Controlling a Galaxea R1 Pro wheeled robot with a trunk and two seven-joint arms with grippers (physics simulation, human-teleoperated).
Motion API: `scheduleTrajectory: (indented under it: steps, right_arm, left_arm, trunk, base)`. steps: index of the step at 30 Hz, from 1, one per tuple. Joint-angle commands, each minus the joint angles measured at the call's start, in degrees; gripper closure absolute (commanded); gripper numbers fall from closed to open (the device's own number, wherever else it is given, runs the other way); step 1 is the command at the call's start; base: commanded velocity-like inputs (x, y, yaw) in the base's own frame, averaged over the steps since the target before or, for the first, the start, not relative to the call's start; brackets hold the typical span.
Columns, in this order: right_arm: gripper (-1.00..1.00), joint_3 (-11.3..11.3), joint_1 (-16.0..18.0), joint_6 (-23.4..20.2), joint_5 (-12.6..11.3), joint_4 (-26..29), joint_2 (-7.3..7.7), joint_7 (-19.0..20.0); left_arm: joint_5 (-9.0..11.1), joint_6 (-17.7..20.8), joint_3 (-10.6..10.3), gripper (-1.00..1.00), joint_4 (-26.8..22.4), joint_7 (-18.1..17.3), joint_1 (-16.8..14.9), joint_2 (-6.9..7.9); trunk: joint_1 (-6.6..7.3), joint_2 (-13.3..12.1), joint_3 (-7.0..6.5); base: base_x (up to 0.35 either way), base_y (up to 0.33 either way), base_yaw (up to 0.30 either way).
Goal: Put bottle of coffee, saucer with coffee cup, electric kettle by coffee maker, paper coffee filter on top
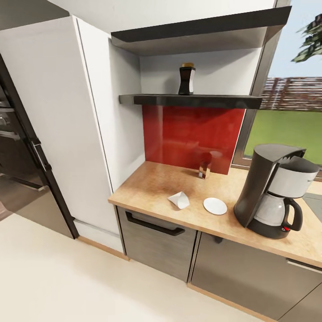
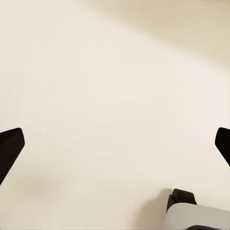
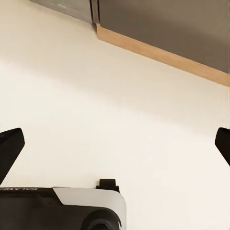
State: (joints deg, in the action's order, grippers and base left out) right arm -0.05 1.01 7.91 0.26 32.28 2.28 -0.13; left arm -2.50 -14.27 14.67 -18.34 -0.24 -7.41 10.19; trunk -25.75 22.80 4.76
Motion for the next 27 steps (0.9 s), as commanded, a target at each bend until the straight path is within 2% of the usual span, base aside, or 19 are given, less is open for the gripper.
scheduleTrajectory:
  steps: [1,6,8,11,12,14,15,17,20,24,27]
  right_arm:
    - [-1.0,-0.03,0.04,0.17,0.04,-0.01,0.01,-0.04]
    - [-1.0,0.08,0.04,0.13,0.08,2.18,-0.45,-0.12]
    - [-1.0,0.15,0.04,0.01,0.18,7.41,-1.97,-0.08]
    - [-1.0,0.29,0.09,-0.13,0.36,14.52,-5.23,-0.06]
    - [-1.0,0.32,0.13,-0.15,0.45,15.41,-5.78,-0.06]
    - [-1.0,0.36,0.88,-0.22,1.48,18.41,-7.93,-0.05]
    - [-1.0,0.37,1.32,-0.24,1.92,19.03,-8.42,-0.05]
    - [-1.0,0.53,4.35,-0.4,4.0,20.72,-10.03,-0.08]
    - [-1.0,1.37,11.16,-1.36,6.08,21.39,-11.45,-0.12]
    - [-1.0,2.09,20.73,-6.35,6.62,21.47,-12.28,-0.14]
    - [-1.0,2.2,26.76,-10.23,6.67,21.12,-12.28,-0.14]
  left_arm:
    - [-0.28,-0.21,0.21,-1.0,0.09,-0.07,-0.06,-0.06]
    - [-0.84,0.58,0.11,-1.0,0.33,0.12,-0.13,-0.43]
    - [-0.96,0.9,0.16,-1.0,1.17,0.17,-0.1,-0.09]
    - [-1.64,1.04,0.18,-1.0,5.27,0.29,-0.11,0.58]
    - [-1.89,1.05,0.18,-1.0,5.9,0.3,-0.12,0.75]
    - [-2.93,1.07,0.18,-1.0,7.56,0.23,-0.13,1.39]
    - [-3.14,1.07,0.18,-1.0,7.8,0.22,-0.14,1.52]
    - [-3.7,1.06,0.19,-1.0,8.41,0.18,-0.14,1.87]
    - [-4.04,0.95,0.19,-1.0,8.68,0.16,-0.14,1.98]
    - [-4.16,0.74,0.19,-1.0,8.47,0.29,-0.15,1.89]
    - [-4.17,0.8,0.25,-1.0,8.42,0.2,-0.2,1.91]
  trunk:
    - [-0.03,0.12,0.12]
    - [-0.03,0.12,0.12]
    - [-0.03,0.12,0.12]
    - [-0.03,0.12,0.12]
    - [-0.03,0.12,0.12]
    - [-0.03,0.12,0.12]
    - [-0.03,0.12,0.12]
    - [-0.03,0.12,0.12]
    - [-0.03,0.12,0.12]
    - [-0.03,0.12,0.12]
    - [-0.03,0.12,0.12]
  base:
    - [0.0,0.0,0.0]
    - [0.0,0.0,0.0]
    - [0.0,0.0,0.0]
    - [0.0,0.0,0.0]
    - [0.0,0.0,0.0]
    - [0.0,0.0,0.0]
    - [0.0,0.0,0.0]
    - [0.0,0.0,0.0]
    - [0.0,0.0,0.0]
    - [0.0,0.0,0.0]
    - [0.034,0.0,0.0]
